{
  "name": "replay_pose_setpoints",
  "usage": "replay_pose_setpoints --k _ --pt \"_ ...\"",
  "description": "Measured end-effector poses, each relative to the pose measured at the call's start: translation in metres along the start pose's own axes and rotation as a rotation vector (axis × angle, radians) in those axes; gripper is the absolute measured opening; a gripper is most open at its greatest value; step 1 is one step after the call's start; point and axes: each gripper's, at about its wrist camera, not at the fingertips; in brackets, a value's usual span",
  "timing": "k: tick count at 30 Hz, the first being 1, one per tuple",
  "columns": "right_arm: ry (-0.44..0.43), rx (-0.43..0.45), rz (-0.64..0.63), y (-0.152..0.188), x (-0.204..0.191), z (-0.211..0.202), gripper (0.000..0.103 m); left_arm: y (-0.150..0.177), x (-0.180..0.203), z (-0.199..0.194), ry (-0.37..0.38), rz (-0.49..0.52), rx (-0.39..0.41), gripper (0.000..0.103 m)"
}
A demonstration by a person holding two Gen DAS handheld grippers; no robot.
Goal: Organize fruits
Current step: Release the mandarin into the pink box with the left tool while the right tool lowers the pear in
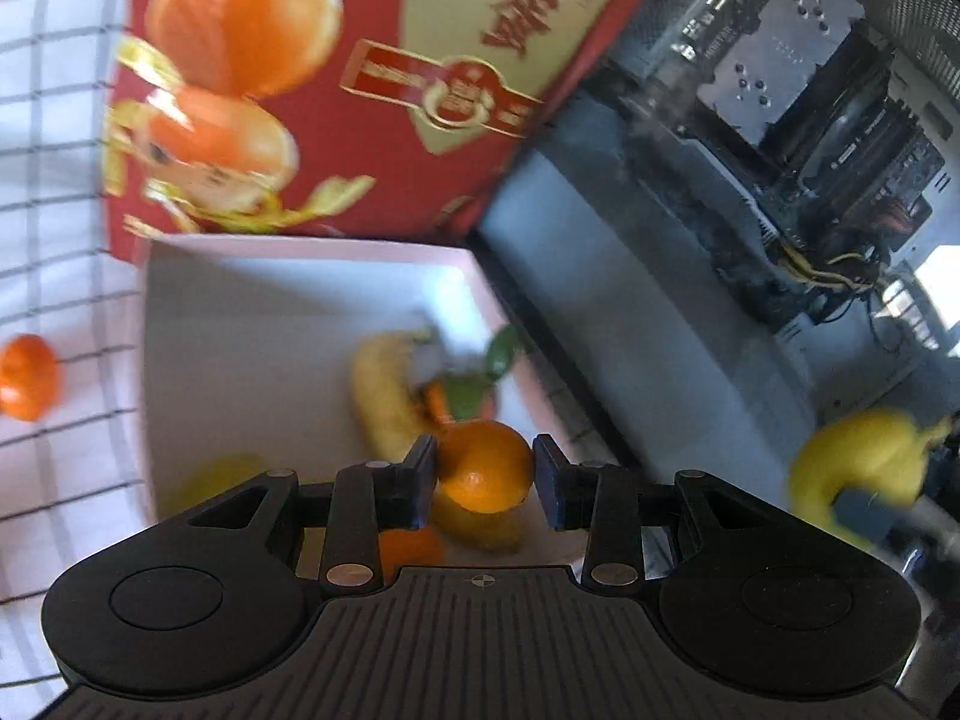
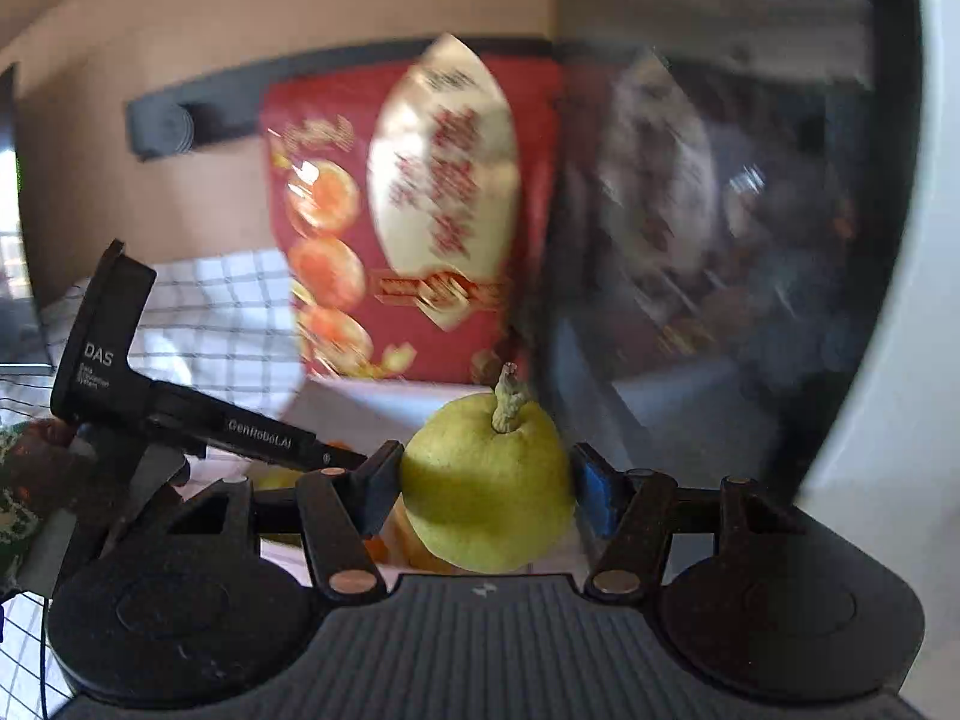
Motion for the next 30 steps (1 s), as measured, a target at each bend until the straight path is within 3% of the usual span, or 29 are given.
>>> replay_pose_setpoints --k 3,5,8,11,14,16,20,24,27,30 --pt "-0.012 -0.033 0.004 0.01 0.006 0.006 0.06 -0.008 0.006 0.022 0.066 -0.018 -0.055 0.039" --pt "0.003 -0.044 -0.007 0.014 0.006 0.012 0.06 -0.009 0.009 0.031 0.047 -0.015 -0.075 0.039" --pt "-0.014 -0.059 0.017 0.015 0.009 0.018 0.06 -0.006 0.003 0.02 0.043 -0.035 -0.008 0.039" --pt "-0.035 -0.061 0.027 0.011 0.006 0.027 0.06 0.004 -0.008 -0.014 0.038 -0.048 0.091 0.039" --pt "-0.058 -0.065 0.026 0.004 -0.001 0.036 0.06 0.029 -0.015 -0.057 -0.041 -0.007 0.207 0.039" --pt "-0.107 -0.073 0.033 -0.006 -0.01 0.051 0.06 0.051 -0.022 -0.079 -0.109 0.004 0.244 0.039" --pt "-0.228 -0.092 0.052 -0.032 -0.033 0.083 0.06 0.093 -0.04 -0.103 -0.223 0.001 0.224 0.039" --pt "-0.35 -0.159 0.118 -0.059 -0.058 0.14 0.06 0.124 -0.058 -0.116 -0.282 -0.039 0.192 0.039" --pt "-0.382 -0.232 0.132 -0.068 -0.077 0.184 0.06 0.141 -0.074 -0.127 -0.31 -0.085 0.18 0.039" --pt "-0.357 -0.305 0.108 -0.067 -0.097 0.219 0.06 0.155 -0.091 -0.141 -0.34 -0.134 0.184 0.039"
Point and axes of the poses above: each gripper's, at about its wrist camera, not at the fingertips, and z roughly the way its jaws point, x to its right, y to its underside, and after that the axes turned 8 degrees about -x, right-handed
